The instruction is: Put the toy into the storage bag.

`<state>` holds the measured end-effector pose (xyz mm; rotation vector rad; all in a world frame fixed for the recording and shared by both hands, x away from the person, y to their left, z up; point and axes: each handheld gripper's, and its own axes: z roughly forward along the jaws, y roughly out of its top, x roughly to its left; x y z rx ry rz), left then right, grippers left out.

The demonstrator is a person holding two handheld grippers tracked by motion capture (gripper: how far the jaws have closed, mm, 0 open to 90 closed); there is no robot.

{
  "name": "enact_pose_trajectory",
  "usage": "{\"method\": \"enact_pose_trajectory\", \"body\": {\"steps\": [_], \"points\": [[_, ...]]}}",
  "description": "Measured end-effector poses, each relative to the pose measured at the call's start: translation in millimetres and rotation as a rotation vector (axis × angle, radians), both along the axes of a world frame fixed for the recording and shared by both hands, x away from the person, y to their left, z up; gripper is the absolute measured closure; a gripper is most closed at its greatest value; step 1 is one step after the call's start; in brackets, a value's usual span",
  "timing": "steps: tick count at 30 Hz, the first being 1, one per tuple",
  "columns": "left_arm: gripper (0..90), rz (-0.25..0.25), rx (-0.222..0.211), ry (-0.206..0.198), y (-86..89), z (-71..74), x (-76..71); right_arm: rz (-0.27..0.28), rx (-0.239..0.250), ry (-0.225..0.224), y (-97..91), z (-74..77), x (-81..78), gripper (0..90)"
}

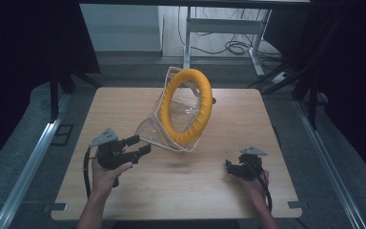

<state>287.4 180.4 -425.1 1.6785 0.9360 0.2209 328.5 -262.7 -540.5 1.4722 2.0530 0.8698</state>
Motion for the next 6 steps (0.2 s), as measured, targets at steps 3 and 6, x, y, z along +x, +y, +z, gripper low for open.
{"method": "enact_pose_trajectory", "body": {"steps": [3, 6], "points": [[33.5, -0.005, 0.007, 0.005, -0.4, -1.4, 1.0, 0.000, 0.000, 0.000, 0.0, 0.0, 0.0, 16.4], [33.3, -0.007, 0.009, 0.007, -0.3, -2.2, 1.8, 0.000, 0.000, -0.001, 0.0, 0.0, 0.0, 16.4]]}}
